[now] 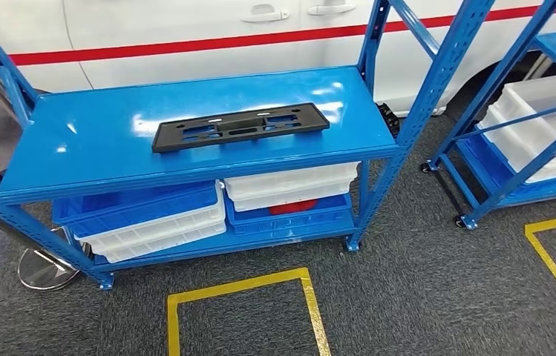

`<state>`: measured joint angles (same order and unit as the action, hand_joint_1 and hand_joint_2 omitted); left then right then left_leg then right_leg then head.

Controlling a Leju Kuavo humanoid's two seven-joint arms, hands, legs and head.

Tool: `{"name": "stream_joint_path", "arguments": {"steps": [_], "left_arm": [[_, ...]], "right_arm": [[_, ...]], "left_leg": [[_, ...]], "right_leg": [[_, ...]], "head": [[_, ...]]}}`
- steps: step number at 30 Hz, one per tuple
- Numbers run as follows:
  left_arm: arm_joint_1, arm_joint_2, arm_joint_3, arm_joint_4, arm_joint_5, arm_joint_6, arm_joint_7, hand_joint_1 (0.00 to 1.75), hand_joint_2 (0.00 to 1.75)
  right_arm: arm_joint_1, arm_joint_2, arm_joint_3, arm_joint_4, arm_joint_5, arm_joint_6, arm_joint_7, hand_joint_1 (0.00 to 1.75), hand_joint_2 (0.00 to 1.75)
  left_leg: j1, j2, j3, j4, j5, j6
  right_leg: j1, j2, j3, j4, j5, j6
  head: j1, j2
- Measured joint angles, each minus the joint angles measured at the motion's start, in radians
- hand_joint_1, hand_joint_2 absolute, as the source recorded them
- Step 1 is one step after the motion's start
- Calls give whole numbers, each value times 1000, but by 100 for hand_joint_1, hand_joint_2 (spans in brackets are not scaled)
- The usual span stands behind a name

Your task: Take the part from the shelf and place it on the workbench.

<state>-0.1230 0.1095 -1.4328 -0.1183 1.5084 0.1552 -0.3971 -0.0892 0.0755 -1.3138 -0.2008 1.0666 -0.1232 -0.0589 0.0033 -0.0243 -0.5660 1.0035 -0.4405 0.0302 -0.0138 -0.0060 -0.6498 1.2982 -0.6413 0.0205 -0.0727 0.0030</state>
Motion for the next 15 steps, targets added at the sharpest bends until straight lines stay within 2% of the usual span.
{"name": "stream_joint_path", "arguments": {"steps": [1, 2, 3, 5, 6, 7, 8, 9, 11, 13, 14, 15], "left_arm": [[1, 0, 0, 0, 0, 0, 0, 0, 0], [3, 0, 0, 0, 0, 0, -1, 0, 0], [3, 0, 1, 0, 0, -1, -3, 0, 0], [2, 0, 1, 0, 0, -3, -7, 0, 0], [1, 0, 1, 0, 0, -4, -9, 0, 0], [1, 0, 1, 0, 0, -4, -10, 0, 0], [2, 0, 1, 0, 0, -4, -11, 0, 0], [4, 0, 1, 0, 0, -5, -12, 0, 0], [7, -1, 1, 0, 0, -5, -12, 0, 0], [3, -1, 1, 0, 0, -4, -12, 0, 0], [0, -1, 1, 0, 0, -2, -12, 0, 0], [0, -1, 1, 0, 0, 0, -12, 0, 0]], "right_arm": [[1, 0, 0, 0, 0, 0, 0, 0, 0], [2, 0, 0, 0, 0, 0, 0, 0, 0], [2, -1, 0, 0, 0, 0, 0, 0, 0], [1, -1, 0, 0, 1, 0, 1, 0, 0], [1, -2, 0, 0, 1, 1, 1, 0, 0], [0, -2, 1, 0, 2, 1, 1, 0, 0], [-2, -2, 1, 0, 2, 1, 2, 0, 0], [-2, -1, 2, 0, 2, 1, 2, 0, 0], [-3, 0, 2, 0, 3, 0, 4, 0, 0], [0, 0, 2, 0, 2, -7, 13, 0, 0], [2, -1, 2, 0, -1, -12, 24, 0, 0], [2, -1, 2, 0, -7, -16, 38, 0, 0]], "left_leg": [[0, -13, 1, 1, 0, 0], [0, -27, 3, 2, -1, -1], [1, -41, 5, 4, -2, -3], [0, -66, 3, 11, -6, -11], [-1, -76, 0, 14, -6, -16], [-2, -84, -4, 15, -6, -22], [-1, -94, -8, 14, -5, -29], [0, -93, -10, 14, -4, -34], [-1, -54, -25, 45, -26, -44], [-1, -2, -73, 152, -87, -52], [2, 8, -106, 223, -120, -55], [4, 12, -131, 278, -139, -57]], "right_leg": [[0, 2, -10, 9, 12, 0], [-1, 5, 3, -28, 46, -1], [-2, 14, 30, -96, 91, -3], [-6, 52, 82, -225, 149, -7], [-7, 65, 93, -256, 157, -9], [-6, 70, 95, -264, 154, -13], [-4, 61, 95, -267, 156, -18], [-5, 50, 96, -270, 158, -25], [-7, 30, 99, -278, 162, -40], [-5, 10, 101, -281, 161, -48], [-3, 0, 101, -281, 160, -50], [-2, -8, 101, -280, 159, -51]], "head": [[0, 0], [0, 0], [0, 0], [0, 0], [0, 0], [0, 0], [0, 0], [0, 0], [0, 0], [0, 0], [0, 0], [0, 0]]}}
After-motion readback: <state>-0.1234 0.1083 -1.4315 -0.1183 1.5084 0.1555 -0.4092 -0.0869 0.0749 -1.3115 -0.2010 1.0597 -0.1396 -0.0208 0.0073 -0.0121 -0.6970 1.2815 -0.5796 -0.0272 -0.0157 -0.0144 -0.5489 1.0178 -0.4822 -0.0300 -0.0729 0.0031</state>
